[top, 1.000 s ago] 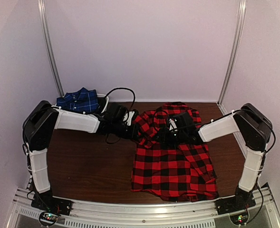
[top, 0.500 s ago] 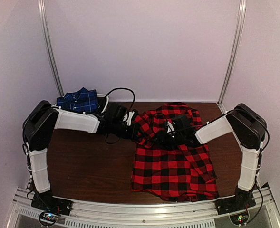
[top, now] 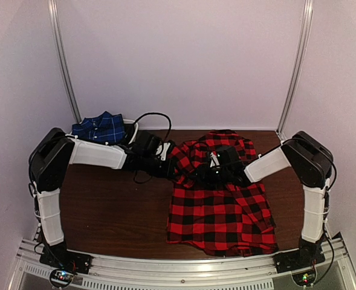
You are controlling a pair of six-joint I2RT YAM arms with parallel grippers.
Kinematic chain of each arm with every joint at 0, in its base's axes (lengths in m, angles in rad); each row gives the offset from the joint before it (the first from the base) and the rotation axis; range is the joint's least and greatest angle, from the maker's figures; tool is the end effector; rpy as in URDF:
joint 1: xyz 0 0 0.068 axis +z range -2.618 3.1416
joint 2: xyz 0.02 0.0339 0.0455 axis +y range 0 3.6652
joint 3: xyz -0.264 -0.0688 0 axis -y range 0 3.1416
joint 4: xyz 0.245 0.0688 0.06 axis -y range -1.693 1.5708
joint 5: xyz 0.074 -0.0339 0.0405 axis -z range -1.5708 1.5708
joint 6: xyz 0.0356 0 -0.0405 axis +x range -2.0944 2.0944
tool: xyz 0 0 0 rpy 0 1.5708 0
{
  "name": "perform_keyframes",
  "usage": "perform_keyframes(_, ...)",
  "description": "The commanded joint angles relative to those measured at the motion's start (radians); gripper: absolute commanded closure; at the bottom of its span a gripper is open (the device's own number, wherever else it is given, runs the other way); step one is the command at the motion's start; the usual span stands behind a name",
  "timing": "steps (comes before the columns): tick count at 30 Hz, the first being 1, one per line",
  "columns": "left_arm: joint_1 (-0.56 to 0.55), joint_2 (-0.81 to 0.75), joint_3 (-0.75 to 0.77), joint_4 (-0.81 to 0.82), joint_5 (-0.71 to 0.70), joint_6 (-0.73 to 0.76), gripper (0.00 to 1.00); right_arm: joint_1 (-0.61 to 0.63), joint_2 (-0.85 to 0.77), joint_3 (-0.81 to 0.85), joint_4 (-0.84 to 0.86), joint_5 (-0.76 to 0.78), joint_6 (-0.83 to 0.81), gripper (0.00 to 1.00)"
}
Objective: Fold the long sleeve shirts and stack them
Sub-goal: Pick up the sleeve from the 1/3-folded shirt.
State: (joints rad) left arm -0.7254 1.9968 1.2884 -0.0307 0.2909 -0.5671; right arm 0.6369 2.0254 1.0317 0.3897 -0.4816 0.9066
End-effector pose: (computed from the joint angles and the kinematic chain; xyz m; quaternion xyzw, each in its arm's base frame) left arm 0.3180 -0.2956 0.1672 0.1299 0.8977 -0.3465 0.2393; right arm 0.3172 0.2552 0.1182 0.0058 0.8670 0.4661 0.1762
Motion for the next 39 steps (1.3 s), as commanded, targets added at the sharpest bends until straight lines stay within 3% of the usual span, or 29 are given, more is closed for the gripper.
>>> perform_keyframes(1,0.009,-0.053,-0.015,-0.023,-0.022,-0.003,0.62,-0.004,0.037,0.035,0.033,0.032,0.014,0.46)
perform_keyframes(7,0.009,-0.124,-0.078,-0.09,-0.041,-0.028,0.62,-0.009,0.053,0.048,0.043,0.056,0.016,0.59)
perform_keyframes(18,-0.028,-0.238,-0.294,-0.148,0.079,-0.09,0.58,-0.025,0.013,0.122,-0.057,0.119,-0.074,1.0)
perform_keyframes(30,-0.185,-0.307,-0.426,-0.206,0.158,-0.184,0.58,-0.051,-0.062,0.362,-0.319,0.277,-0.297,1.0)
perform_keyframes(39,-0.307,-0.291,-0.438,-0.24,0.177,-0.265,0.6,-0.056,-0.097,0.472,-0.382,0.3,-0.353,1.0)
